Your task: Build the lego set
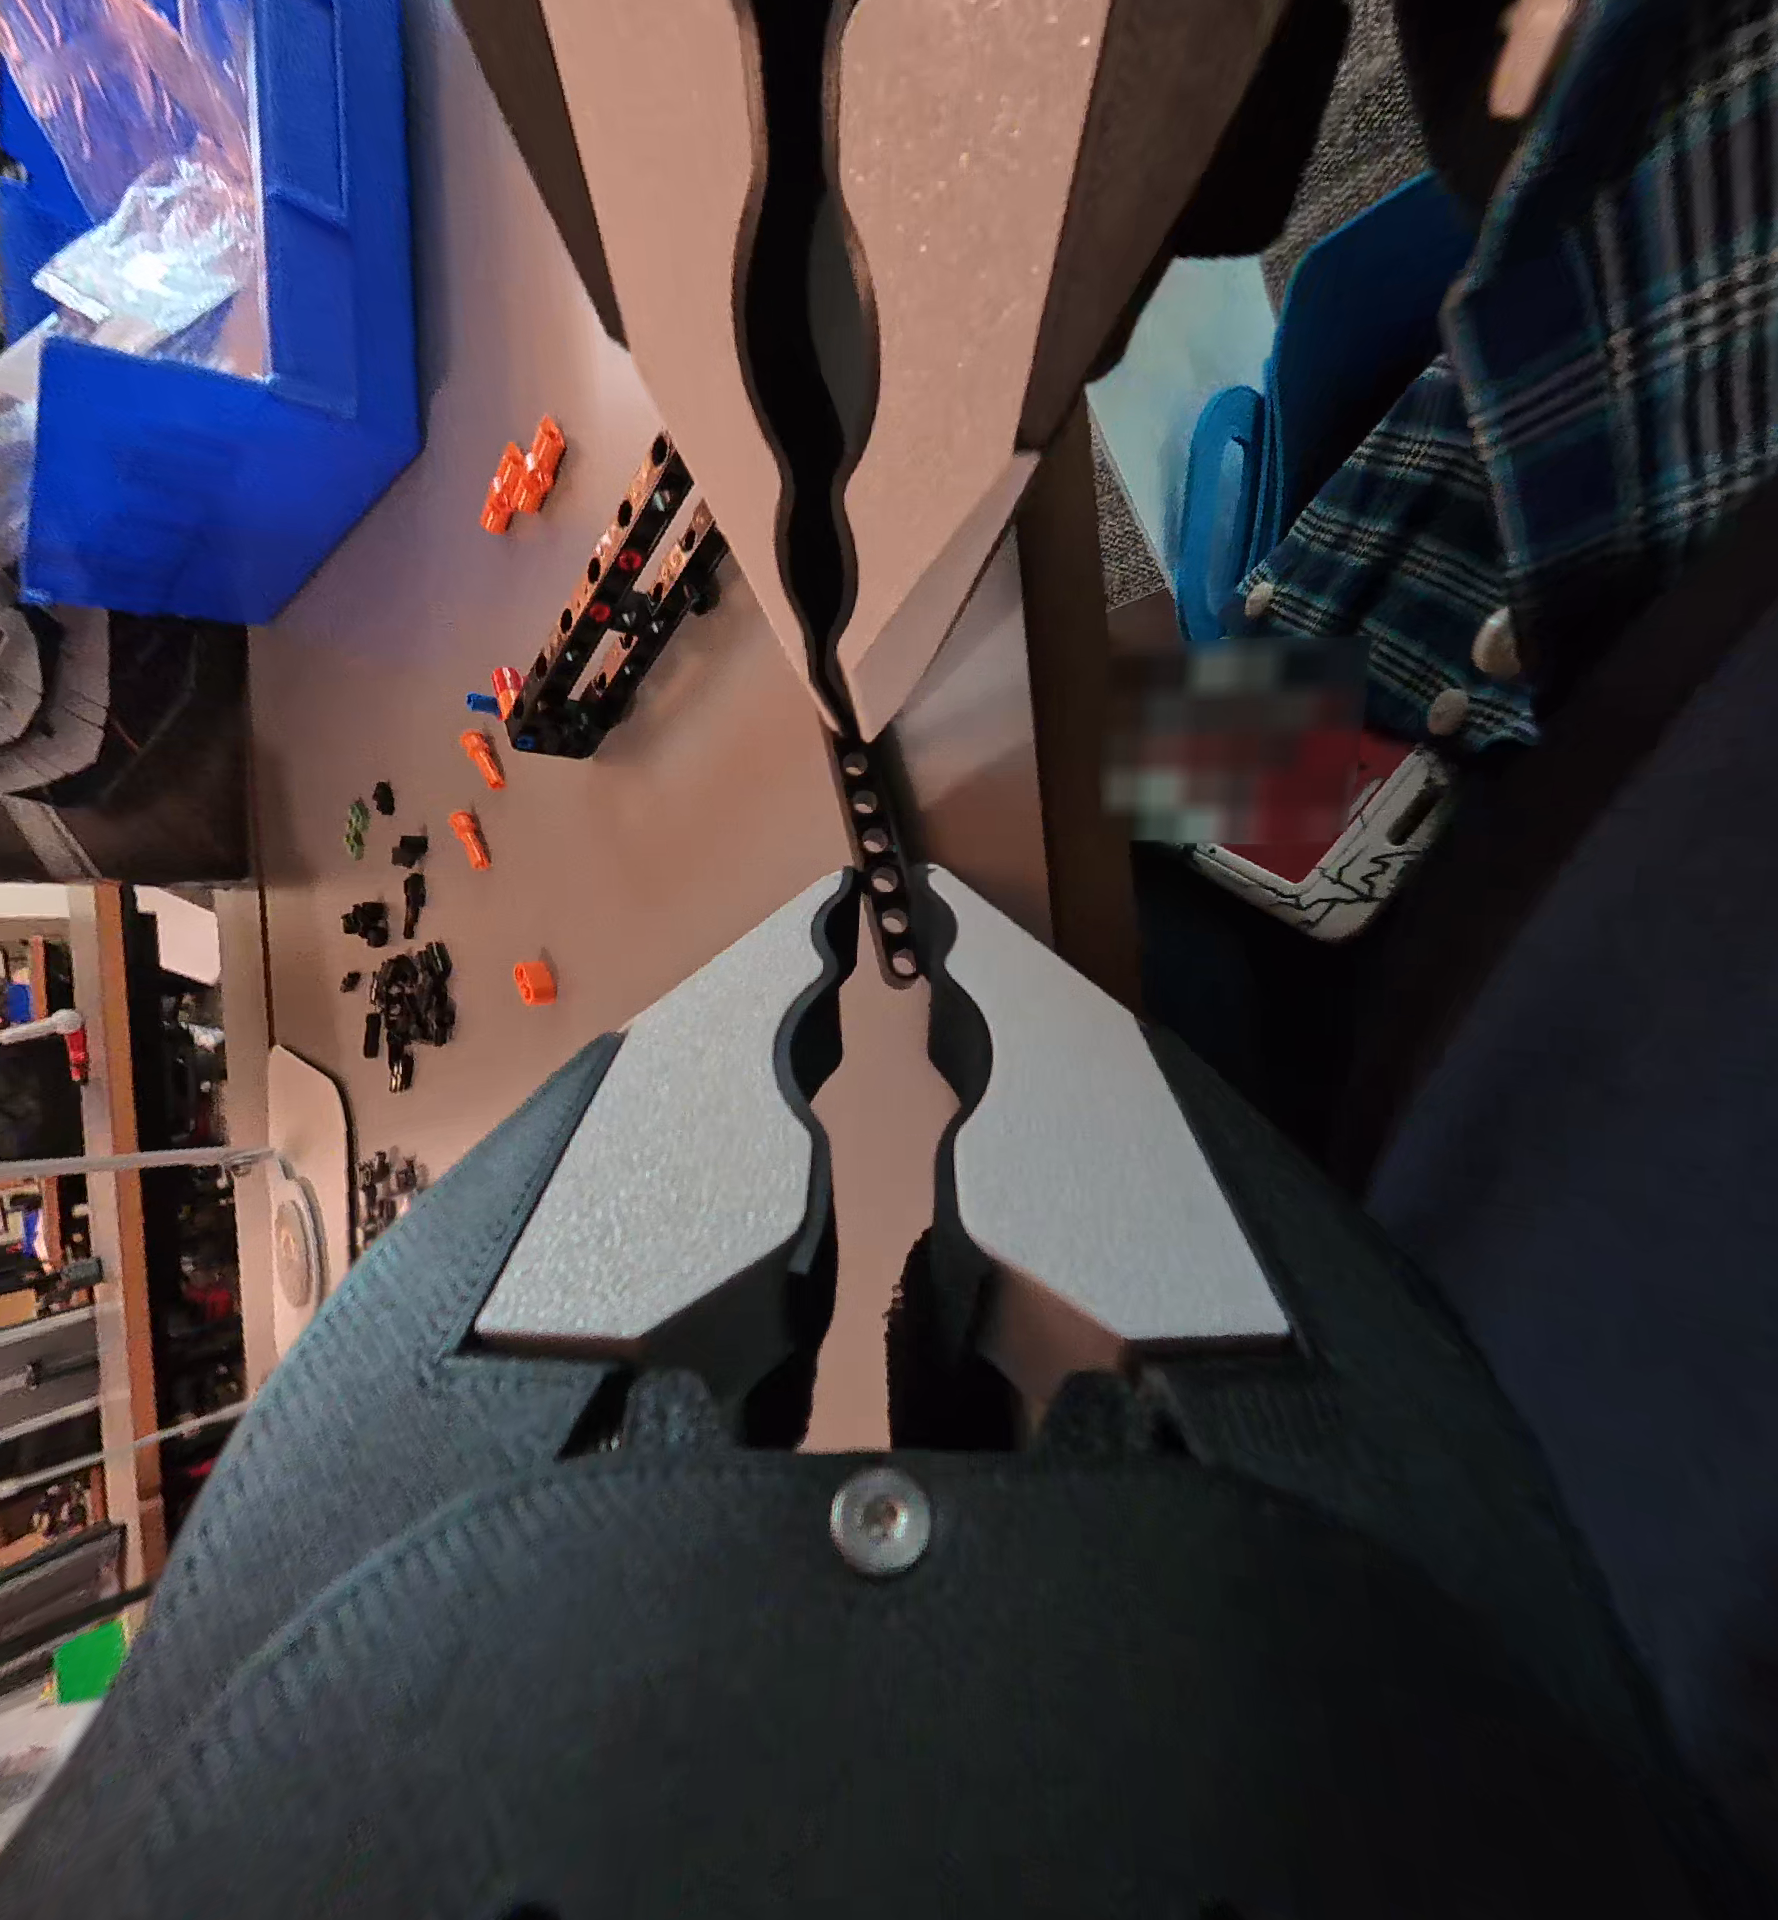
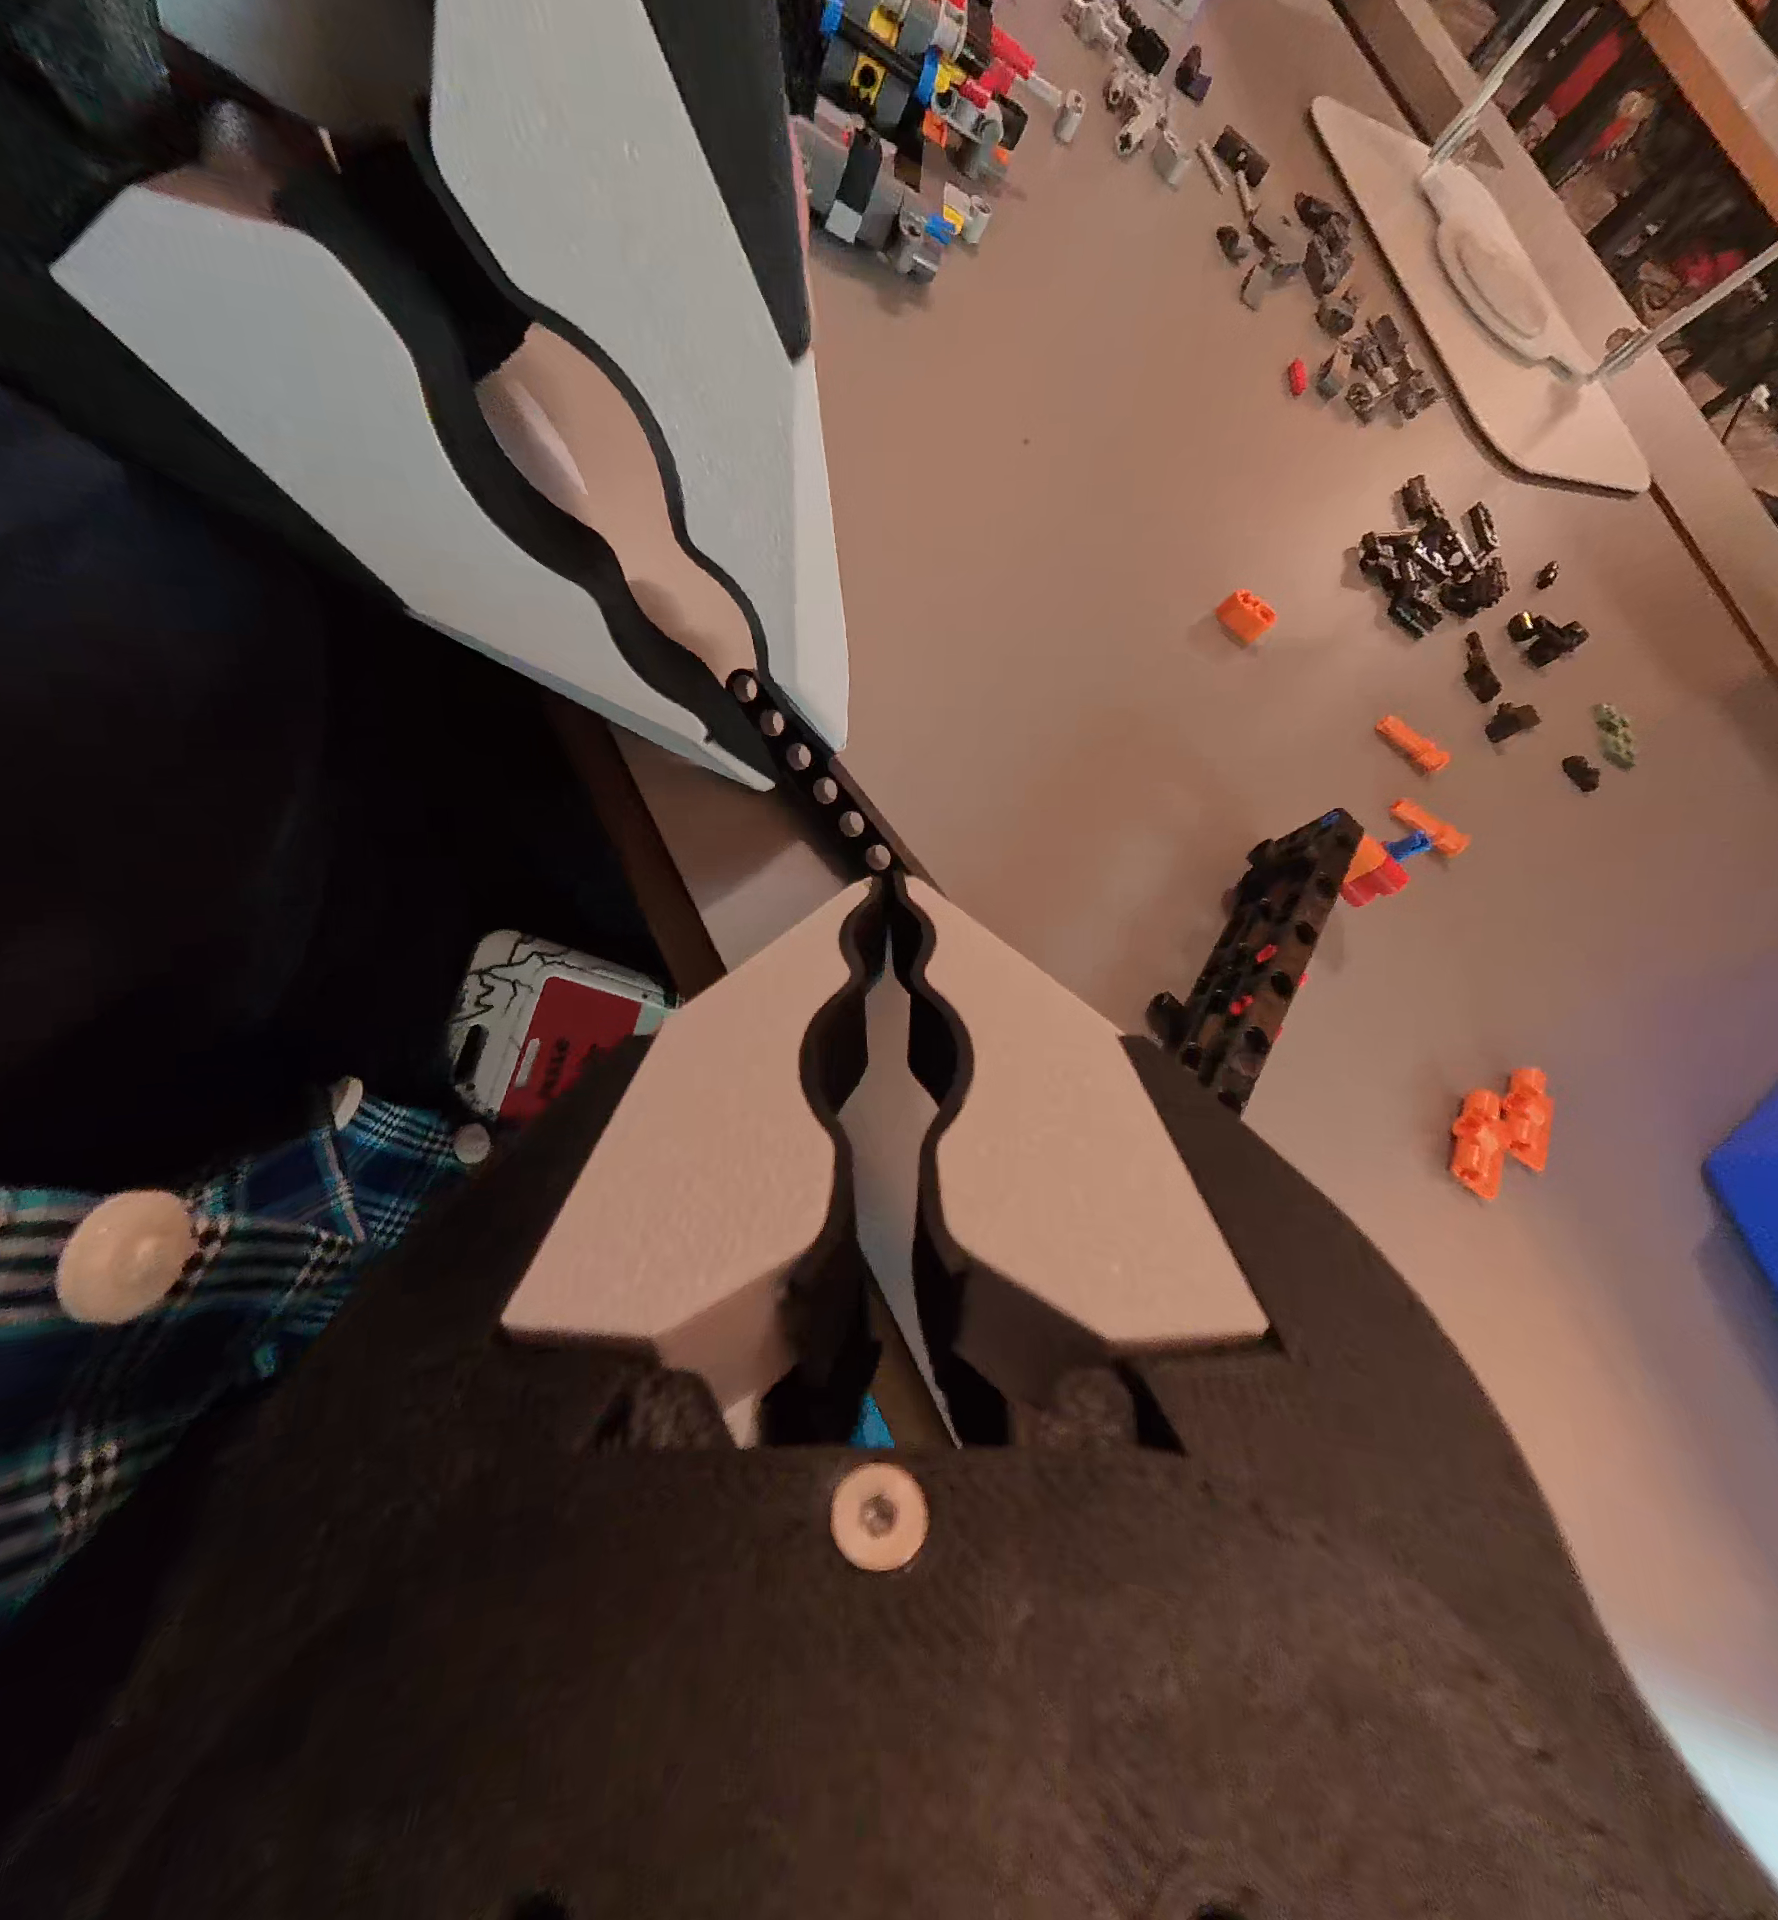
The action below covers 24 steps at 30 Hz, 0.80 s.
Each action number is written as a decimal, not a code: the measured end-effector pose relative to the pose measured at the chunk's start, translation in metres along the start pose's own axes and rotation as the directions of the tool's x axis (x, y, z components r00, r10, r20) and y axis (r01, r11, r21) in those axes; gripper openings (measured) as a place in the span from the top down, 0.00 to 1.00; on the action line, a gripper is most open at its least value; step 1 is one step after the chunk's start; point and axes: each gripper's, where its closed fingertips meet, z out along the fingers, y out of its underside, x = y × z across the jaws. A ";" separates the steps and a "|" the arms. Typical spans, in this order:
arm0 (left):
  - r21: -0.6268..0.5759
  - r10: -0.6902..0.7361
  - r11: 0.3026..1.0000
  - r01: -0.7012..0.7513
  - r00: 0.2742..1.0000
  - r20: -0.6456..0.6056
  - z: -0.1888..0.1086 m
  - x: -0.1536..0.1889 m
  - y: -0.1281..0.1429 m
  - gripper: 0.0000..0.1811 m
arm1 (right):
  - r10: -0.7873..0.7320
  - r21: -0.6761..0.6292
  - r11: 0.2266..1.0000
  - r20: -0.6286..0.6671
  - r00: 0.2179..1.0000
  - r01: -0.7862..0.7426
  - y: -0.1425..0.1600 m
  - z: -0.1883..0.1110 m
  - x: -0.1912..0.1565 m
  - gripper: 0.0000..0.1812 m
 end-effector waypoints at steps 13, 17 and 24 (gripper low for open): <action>0.033 -0.335 0.935 0.352 0.913 -0.234 -0.017 0.001 0.014 0.91 | 0.100 -0.042 0.994 0.062 0.993 -0.097 0.004 -0.006 0.001 1.00; -0.043 -0.464 0.873 0.487 0.798 -0.384 -0.011 0.007 0.019 0.92 | 0.130 -0.070 0.990 0.069 0.989 -0.125 0.005 0.006 0.006 1.00; -0.020 -0.488 0.857 0.515 0.797 -0.355 -0.009 0.010 0.007 0.92 | 0.099 -0.094 0.991 0.053 0.994 -0.093 -0.007 0.025 0.019 1.00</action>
